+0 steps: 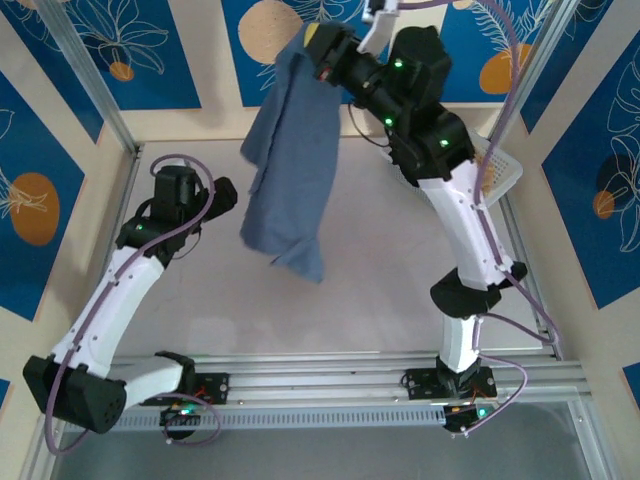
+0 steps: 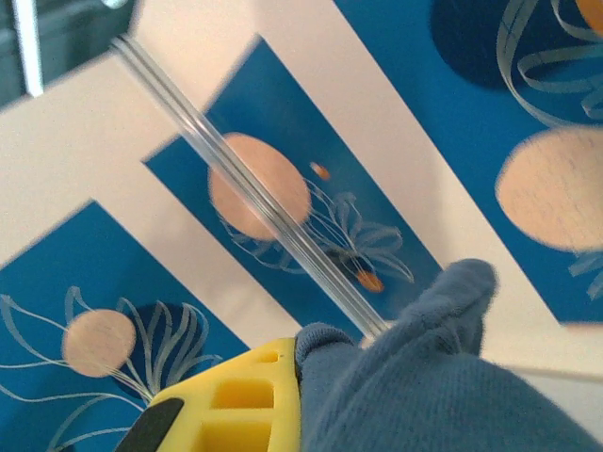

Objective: Fold and stack the t-shirts

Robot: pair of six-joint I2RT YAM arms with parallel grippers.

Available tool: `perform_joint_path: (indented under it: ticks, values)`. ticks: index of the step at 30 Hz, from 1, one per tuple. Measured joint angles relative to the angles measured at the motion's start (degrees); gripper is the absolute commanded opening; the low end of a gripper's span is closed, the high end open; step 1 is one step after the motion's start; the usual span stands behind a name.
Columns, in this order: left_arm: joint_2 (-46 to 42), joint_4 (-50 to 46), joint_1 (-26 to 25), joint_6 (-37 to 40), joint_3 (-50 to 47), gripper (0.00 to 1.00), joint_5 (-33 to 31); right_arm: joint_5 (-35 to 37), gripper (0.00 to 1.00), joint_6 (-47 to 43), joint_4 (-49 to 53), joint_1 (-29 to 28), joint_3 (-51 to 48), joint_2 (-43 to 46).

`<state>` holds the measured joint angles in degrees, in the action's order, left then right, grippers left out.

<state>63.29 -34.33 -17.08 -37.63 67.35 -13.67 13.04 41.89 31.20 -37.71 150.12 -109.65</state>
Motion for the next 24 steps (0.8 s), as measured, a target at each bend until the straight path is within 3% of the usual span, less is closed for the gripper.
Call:
perform_joint_path:
  ticks: [9,16,20,24]
  values:
    - [-4.81,-3.48,0.02,-0.94,-2.86,0.91,-0.98,-1.99,0.0,8.87,8.59,6.16,-25.73,1.25]
    - [0.37,-2.36,-1.11,-1.14,-8.7,0.93,13.73,-4.24,0.0,13.27,12.79,11.74,-51.43,3.65]
    - [6.25,-1.62,-5.57,-5.05,-13.53,0.97,18.84,-4.33,0.0,13.42,14.82,12.59,-55.49,5.77]
    - [11.13,2.05,-7.89,-13.64,-18.25,0.98,20.31,-4.33,0.0,12.98,15.28,12.83,-56.17,8.74]
